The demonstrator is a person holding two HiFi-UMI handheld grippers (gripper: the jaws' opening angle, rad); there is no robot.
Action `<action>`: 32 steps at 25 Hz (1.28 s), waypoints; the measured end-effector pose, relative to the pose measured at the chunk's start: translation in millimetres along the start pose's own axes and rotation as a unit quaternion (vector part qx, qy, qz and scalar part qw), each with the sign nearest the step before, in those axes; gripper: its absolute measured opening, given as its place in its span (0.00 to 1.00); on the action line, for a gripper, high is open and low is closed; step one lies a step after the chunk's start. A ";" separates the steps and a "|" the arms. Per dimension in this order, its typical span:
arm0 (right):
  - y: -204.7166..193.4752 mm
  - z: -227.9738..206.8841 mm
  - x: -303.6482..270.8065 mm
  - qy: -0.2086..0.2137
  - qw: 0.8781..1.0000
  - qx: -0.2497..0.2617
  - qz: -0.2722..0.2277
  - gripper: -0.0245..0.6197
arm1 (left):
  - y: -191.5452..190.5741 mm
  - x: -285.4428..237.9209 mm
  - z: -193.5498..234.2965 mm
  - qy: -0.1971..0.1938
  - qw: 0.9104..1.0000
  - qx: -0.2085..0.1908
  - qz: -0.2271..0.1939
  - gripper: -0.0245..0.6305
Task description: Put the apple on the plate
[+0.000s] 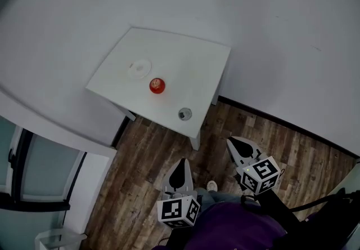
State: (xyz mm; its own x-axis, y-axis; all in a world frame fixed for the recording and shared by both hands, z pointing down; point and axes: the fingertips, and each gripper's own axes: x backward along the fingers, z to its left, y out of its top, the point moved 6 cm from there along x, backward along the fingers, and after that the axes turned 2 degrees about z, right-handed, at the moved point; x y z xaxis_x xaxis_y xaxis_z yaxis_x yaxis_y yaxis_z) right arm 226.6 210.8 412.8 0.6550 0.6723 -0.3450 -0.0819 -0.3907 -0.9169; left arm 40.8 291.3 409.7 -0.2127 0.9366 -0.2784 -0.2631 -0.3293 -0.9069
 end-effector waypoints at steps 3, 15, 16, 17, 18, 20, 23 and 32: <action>2.3 -4.6 -7.2 0.009 1.000 -0.001 0.001 0.05 | 2.4 -6.8 2.1 0.008 1.000 -0.003 0.001 0.05; 24.9 -25.0 -65.1 0.009 1.000 -0.003 -0.008 0.05 | 20.6 -55.5 34.1 0.015 1.000 -0.008 0.004 0.05; 28.4 -27.9 -72.9 0.007 1.000 -0.003 -0.009 0.05 | 24.9 -63.2 38.5 0.012 1.000 -0.009 0.004 0.05; 31.8 -30.7 -81.1 0.005 1.000 -0.004 -0.009 0.05 | 30.2 -71.4 43.0 0.009 1.000 -0.010 0.003 0.05; 35.1 -33.2 -89.7 0.003 1.000 -0.005 -0.009 0.05 | 36.3 -79.7 47.8 0.006 1.000 -0.012 0.003 0.05; 42.0 -37.1 -108.1 0.000 1.000 -0.005 -0.007 0.05 | 47.0 -96.3 59.8 0.004 1.000 -0.013 0.002 0.05; 54.8 -41.2 -134.8 -0.003 1.000 -0.004 -0.006 0.05 | 61.5 -119.5 78.6 -0.002 1.000 -0.016 0.002 0.05; 88.4 -54.2 -205.6 -0.023 1.000 -0.009 -0.012 0.05 | 101.4 -181.2 129.4 -0.006 1.000 -0.027 -0.009 0.05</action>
State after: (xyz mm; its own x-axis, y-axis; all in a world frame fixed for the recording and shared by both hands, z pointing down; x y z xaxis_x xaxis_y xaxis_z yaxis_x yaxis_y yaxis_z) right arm 125.4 3.9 413.6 0.6215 0.7091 -0.3330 -0.0541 -0.3852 -0.9213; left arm -69.2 72.7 409.2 -0.2189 0.9409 -0.2585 -0.2155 -0.3050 -0.9276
